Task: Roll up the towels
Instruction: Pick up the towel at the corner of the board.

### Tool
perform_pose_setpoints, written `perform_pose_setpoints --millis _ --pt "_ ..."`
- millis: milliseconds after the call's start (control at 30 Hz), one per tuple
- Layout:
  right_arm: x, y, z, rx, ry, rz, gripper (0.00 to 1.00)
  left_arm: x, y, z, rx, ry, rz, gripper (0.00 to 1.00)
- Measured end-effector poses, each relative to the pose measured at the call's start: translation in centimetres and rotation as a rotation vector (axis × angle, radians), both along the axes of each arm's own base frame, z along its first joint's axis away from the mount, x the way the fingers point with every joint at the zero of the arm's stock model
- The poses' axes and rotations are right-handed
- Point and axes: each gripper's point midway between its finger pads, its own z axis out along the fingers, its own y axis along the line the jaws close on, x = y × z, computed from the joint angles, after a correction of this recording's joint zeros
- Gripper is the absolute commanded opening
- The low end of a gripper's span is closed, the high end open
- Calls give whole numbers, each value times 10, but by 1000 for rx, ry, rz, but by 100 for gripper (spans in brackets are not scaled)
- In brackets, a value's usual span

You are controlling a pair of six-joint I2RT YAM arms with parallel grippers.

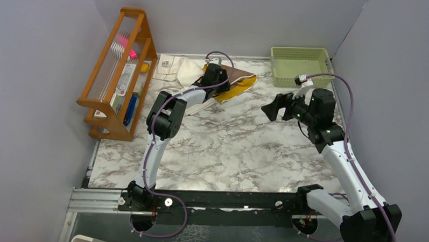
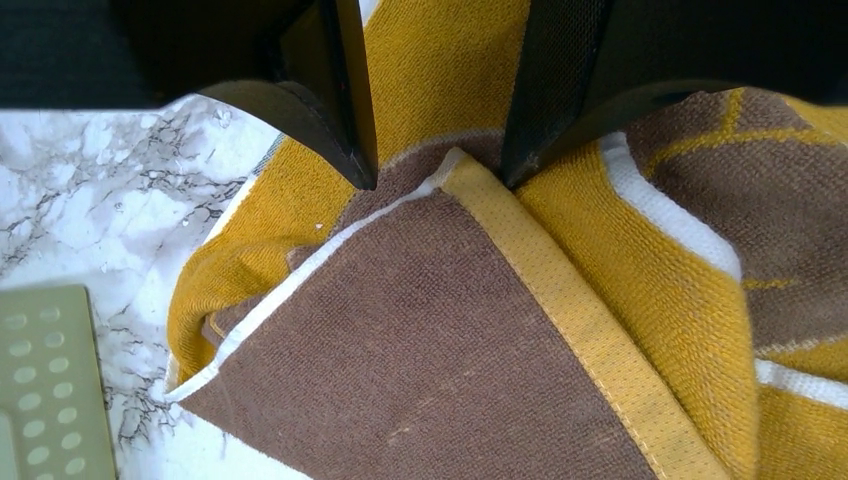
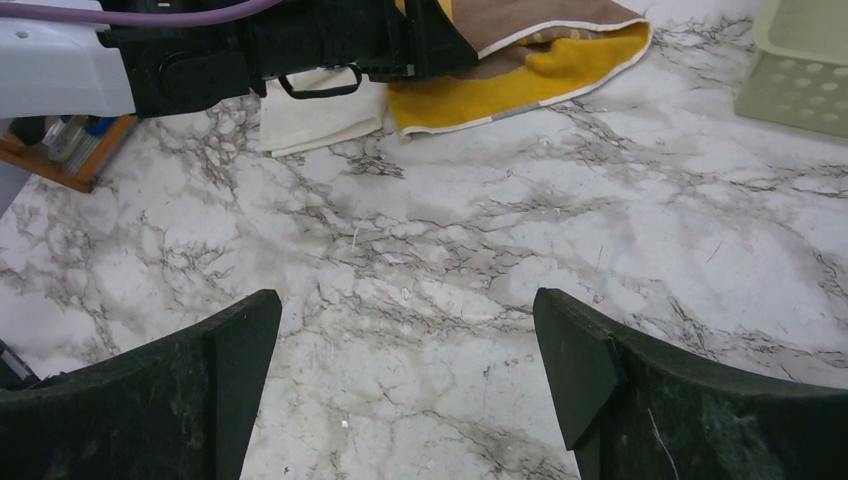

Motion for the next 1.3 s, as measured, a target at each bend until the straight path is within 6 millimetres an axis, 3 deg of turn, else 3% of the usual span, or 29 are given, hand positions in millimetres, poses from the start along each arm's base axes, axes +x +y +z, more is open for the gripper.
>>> perform_pose_setpoints --millis 267,567,700,800,967,1100,1200,1300 --pt "-5 -4 6 10 -24 -28 100 5 2 -6 18 -6 10 0" --pt "-11 -12 16 11 -69 -67 100 8 5 -4 77 -35 -25 0" --pt "-9 -14 14 8 -66 -82 100 -5 14 7 118 -42 -47 0" --pt "-6 -14 8 3 -47 -83 100 -14 19 44 130 -82 -63 0" --pt "-7 -5 3 12 -23 -29 100 -34 29 156 81 -250 -69 0" --pt "-20 22 24 62 -26 159 100 -59 38 248 33 -408 -84 0" --pt "-38 54 49 138 -28 396 100 -72 42 278 32 -465 -112 0" --pt "-73 87 64 218 -1 688 100 -79 43 276 63 -458 -148 0"
